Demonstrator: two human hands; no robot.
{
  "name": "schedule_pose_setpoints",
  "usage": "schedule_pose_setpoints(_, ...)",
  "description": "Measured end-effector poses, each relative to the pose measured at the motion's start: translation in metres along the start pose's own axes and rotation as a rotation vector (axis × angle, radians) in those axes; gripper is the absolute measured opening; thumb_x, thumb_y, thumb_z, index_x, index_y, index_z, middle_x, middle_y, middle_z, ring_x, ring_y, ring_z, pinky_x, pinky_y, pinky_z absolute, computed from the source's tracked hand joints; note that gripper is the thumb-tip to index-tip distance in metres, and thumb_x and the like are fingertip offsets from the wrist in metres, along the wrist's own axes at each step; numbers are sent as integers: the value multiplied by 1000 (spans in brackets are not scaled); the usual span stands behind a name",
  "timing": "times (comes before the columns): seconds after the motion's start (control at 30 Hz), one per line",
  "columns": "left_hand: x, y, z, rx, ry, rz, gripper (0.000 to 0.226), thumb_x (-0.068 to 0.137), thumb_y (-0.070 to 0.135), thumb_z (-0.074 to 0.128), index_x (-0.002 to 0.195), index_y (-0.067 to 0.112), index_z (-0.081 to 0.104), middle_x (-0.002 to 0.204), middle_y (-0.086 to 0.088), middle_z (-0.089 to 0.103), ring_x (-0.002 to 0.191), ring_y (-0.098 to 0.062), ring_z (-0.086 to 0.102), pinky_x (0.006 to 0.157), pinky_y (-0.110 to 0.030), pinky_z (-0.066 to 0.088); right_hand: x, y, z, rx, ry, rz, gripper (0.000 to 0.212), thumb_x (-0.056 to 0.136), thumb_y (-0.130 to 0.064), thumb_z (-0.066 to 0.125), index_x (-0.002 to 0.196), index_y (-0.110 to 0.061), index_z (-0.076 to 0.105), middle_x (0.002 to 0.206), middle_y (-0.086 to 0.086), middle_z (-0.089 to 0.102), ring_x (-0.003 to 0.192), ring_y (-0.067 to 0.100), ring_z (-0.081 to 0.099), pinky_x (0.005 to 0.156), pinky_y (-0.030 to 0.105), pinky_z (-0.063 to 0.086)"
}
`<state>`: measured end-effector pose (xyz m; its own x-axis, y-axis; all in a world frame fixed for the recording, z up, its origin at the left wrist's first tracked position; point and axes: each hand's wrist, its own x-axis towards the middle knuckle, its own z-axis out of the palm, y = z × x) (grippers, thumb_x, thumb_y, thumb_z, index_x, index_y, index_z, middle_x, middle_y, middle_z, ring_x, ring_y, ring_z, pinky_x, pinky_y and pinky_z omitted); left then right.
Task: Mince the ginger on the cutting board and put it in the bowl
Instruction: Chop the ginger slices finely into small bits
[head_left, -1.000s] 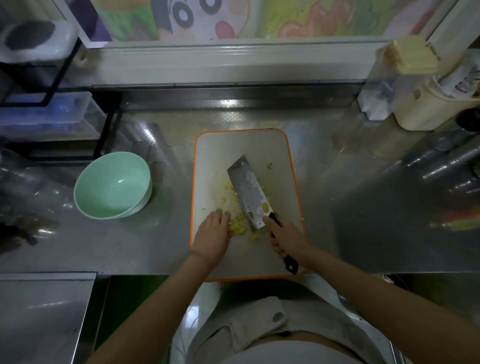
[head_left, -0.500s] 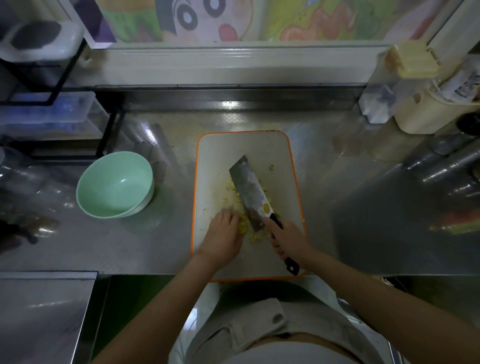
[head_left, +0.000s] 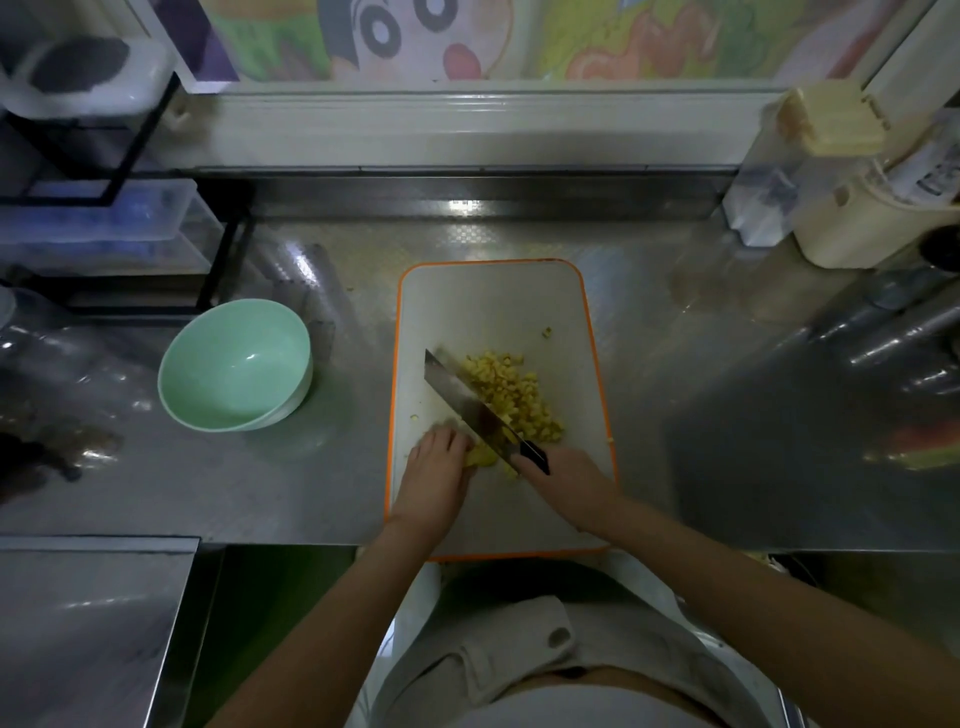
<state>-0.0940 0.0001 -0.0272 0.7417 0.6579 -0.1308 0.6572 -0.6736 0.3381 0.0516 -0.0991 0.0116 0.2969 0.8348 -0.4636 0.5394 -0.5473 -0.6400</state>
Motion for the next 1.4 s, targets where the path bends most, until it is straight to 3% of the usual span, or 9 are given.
schedule_pose_setpoints(0.2,0,1,0,26,-23,-18,27,89,21,50,115,15,48,115,-5,45,108,-23,41,81,-28,27,12,6,-7,-50,-7,63,43,98,-41,41,62,-18,35,55,0,39,45,12,36,44,23,26)
schedule_pose_setpoints(0.37,-2,7,-1,-8,-19,-69,45,86,44,52,125,21,43,124,-2,43,118,-21,37,95,-31,29,-2,-1,-5,33,35,32,42,98,-34,43,61,-19,34,54,-2,36,45,8,34,42,18,27)
schedule_pose_setpoints(0.6,-1,13,5,66,-19,-125,56,78,58,55,121,23,43,123,-2,40,117,-21,35,95,-32,27,-13,3,6,198,56,82,41,99,-31,43,60,-20,36,54,-3,40,40,4,42,43,14,28)
schedule_pose_setpoints(0.77,10,24,9,135,-14,-205,62,81,62,50,124,19,38,128,-5,39,119,-23,35,97,-35,30,-10,10,4,200,96,124,42,97,-36,44,60,-17,39,56,-1,44,47,9,41,46,20,31)
schedule_pose_setpoints(0.97,12,11,5,-10,-3,-188,65,76,60,58,123,20,40,123,-2,41,118,-21,37,93,-33,30,-14,10,11,255,86,93,38,98,-34,43,65,-17,43,56,-2,44,47,8,40,47,19,31)
schedule_pose_setpoints(1.1,7,-4,-3,-77,-7,-149,50,81,43,64,121,21,43,120,0,45,116,-20,39,88,-29,30,-16,14,20,273,43,109,35,98,-36,42,74,-11,47,57,-2,44,47,9,40,48,23,32)
schedule_pose_setpoints(1.27,2,-4,-7,-68,8,-140,53,81,45,63,125,22,44,123,0,44,119,-20,38,90,-29,29,-13,10,14,203,142,100,43,98,-33,43,59,-19,36,53,-3,39,45,6,37,42,17,30)
schedule_pose_setpoints(1.4,-9,-9,-6,-73,61,-153,58,78,42,68,127,19,48,123,-6,45,116,-25,40,94,-34,31,-9,11,12,156,164,86,44,98,-33,43,58,-19,33,52,-3,37,44,5,36,43,19,32)
